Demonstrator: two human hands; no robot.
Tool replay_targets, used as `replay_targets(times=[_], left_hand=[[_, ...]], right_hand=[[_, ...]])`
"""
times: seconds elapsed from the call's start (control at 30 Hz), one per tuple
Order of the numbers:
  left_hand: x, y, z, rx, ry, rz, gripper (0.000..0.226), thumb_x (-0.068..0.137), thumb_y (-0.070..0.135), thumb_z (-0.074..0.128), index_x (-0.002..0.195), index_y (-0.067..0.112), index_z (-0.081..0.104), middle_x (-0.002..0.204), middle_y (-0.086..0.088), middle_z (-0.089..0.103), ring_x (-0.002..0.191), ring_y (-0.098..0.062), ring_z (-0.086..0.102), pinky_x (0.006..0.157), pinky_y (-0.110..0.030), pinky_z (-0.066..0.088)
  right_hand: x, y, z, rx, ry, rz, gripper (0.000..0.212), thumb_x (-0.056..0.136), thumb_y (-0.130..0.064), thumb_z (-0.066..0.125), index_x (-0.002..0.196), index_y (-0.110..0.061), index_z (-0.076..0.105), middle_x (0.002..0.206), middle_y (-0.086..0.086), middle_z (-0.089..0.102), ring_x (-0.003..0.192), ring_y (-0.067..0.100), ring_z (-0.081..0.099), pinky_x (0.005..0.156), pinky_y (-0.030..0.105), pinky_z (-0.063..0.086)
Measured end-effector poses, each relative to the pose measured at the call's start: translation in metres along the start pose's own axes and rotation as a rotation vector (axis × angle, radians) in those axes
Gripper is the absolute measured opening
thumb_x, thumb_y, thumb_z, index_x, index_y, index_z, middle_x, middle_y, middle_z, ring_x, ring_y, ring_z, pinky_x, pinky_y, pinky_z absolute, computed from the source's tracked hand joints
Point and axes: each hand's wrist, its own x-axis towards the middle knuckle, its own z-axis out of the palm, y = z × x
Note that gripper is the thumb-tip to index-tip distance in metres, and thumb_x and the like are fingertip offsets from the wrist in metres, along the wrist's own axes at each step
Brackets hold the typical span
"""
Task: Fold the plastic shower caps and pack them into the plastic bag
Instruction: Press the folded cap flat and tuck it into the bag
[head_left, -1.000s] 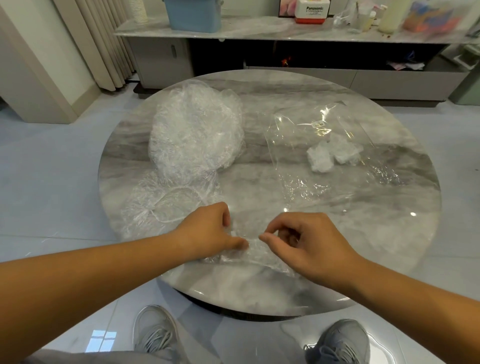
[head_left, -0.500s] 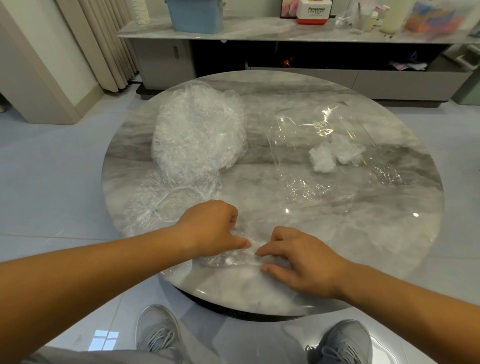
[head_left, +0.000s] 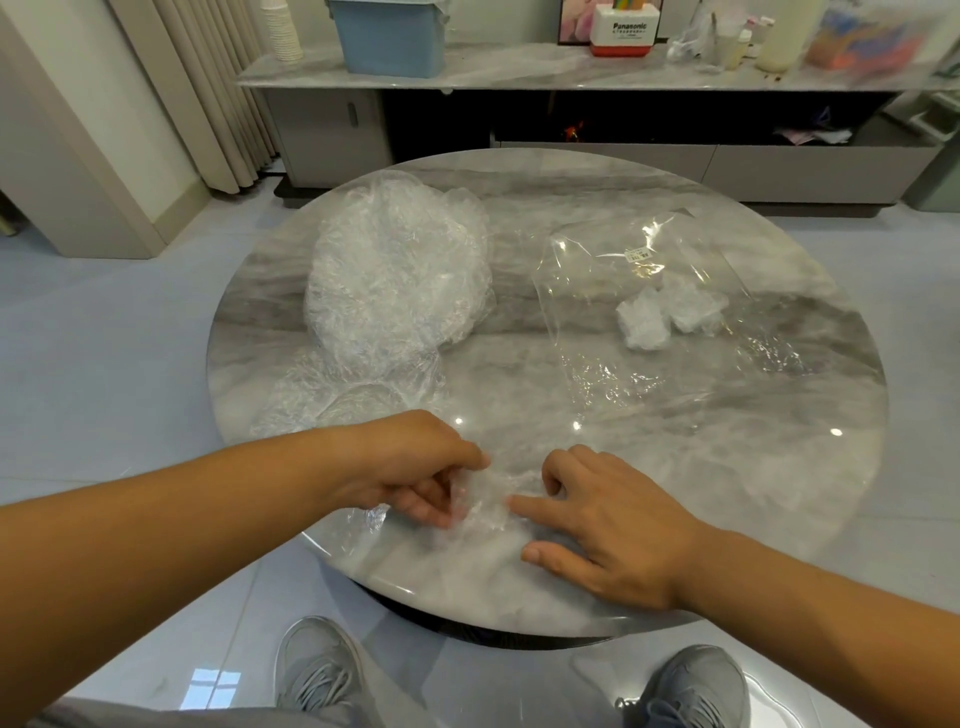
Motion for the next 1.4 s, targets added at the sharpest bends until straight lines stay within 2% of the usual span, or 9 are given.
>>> replay_targets(times=[0.13,0.37,0.5,0.63,0.73,0.9,1.03,1.2,1.4], left_hand=[[0.003,0.002,0.006,-0.444,-0.095,-0.043,0.016,0.098,0.022,0.062,0.098,0.006,0.06,0.083,-0.011,0.073,0.072,-0.021,0.074,0.069,-0.034,0.061],[0.009,-0.005,0.021,-0.586,-0.09,-0.024,0.037,0.101,0.028,0.051,0.124,0.001,0.059,0.111,-0.026,0.072,0.104,-0.035,0.072,0.086,-0.048,0.059],[0.01,-0.006,0.028,-0.634,-0.059,0.007,0.039,0.1,0.03,0.05,0.124,0.0,0.06,0.112,-0.027,0.072,0.102,-0.039,0.072,0.091,-0.055,0.057],[0.011,-0.005,0.032,-0.636,-0.034,0.036,0.041,0.101,0.034,0.048,0.124,0.002,0.061,0.114,-0.023,0.072,0.103,-0.036,0.073,0.092,-0.056,0.057],[0.011,-0.006,0.032,-0.629,-0.038,0.049,0.042,0.101,0.036,0.047,0.124,0.004,0.062,0.115,-0.02,0.073,0.103,-0.035,0.073,0.093,-0.055,0.056],[0.009,-0.005,0.034,-0.633,-0.056,0.073,0.044,0.102,0.039,0.045,0.125,0.006,0.062,0.117,-0.016,0.073,0.104,-0.034,0.073,0.09,-0.053,0.057],[0.008,-0.006,0.038,-0.647,-0.071,0.101,0.043,0.102,0.039,0.045,0.127,0.007,0.06,0.117,-0.014,0.072,0.102,-0.032,0.072,0.091,-0.053,0.057],[0.007,-0.009,0.038,-0.652,-0.098,0.147,0.039,0.102,0.037,0.046,0.128,0.01,0.058,0.12,-0.016,0.071,0.101,-0.036,0.07,0.087,-0.051,0.057],[0.002,-0.013,0.04,-0.668,-0.038,0.291,0.028,0.101,0.02,0.054,0.126,0.007,0.057,0.122,-0.019,0.069,0.112,-0.036,0.068,0.088,-0.055,0.058]], right_hand=[[-0.004,0.0,0.002,-0.016,0.007,-0.011,0.055,0.1,-0.069,0.02,0.133,-0.037,0.049,0.11,-0.002,0.045,0.097,0.018,0.044,0.088,0.036,0.044],[-0.018,0.011,-0.005,0.313,0.061,0.019,0.05,0.097,-0.059,0.041,0.13,-0.029,0.064,0.133,-0.009,0.053,0.125,0.003,0.045,0.107,0.025,0.038],[-0.01,0.017,-0.011,0.423,0.352,0.307,0.046,0.092,-0.056,0.045,0.116,-0.023,0.068,0.115,-0.013,0.058,0.112,0.006,0.055,0.097,0.026,0.046],[0.005,0.015,-0.015,0.372,0.113,0.731,0.061,0.092,-0.059,0.056,0.139,-0.021,0.049,0.127,0.0,0.055,0.109,0.018,0.059,0.084,0.029,0.045],[0.012,0.015,-0.011,0.493,0.083,0.835,0.042,0.088,-0.054,0.067,0.109,-0.02,0.058,0.102,-0.003,0.062,0.083,0.013,0.061,0.066,0.026,0.042],[0.015,0.01,-0.013,0.951,0.329,0.744,0.021,0.087,-0.018,0.075,0.074,-0.015,0.058,0.062,-0.007,0.055,0.046,0.001,0.045,0.048,0.014,0.038],[0.012,-0.004,-0.016,1.082,0.387,0.494,0.013,0.088,-0.011,0.075,0.091,-0.018,0.064,0.079,-0.011,0.067,0.07,0.006,0.06,0.065,0.016,0.047],[0.003,-0.013,-0.004,1.198,0.149,0.381,0.034,0.092,-0.034,0.056,0.125,-0.032,0.062,0.12,-0.008,0.071,0.117,0.009,0.064,0.103,0.035,0.05],[0.002,-0.012,-0.009,1.171,0.105,0.358,0.037,0.095,-0.041,0.051,0.13,-0.038,0.061,0.129,-0.013,0.067,0.126,0.007,0.059,0.11,0.045,0.046]])
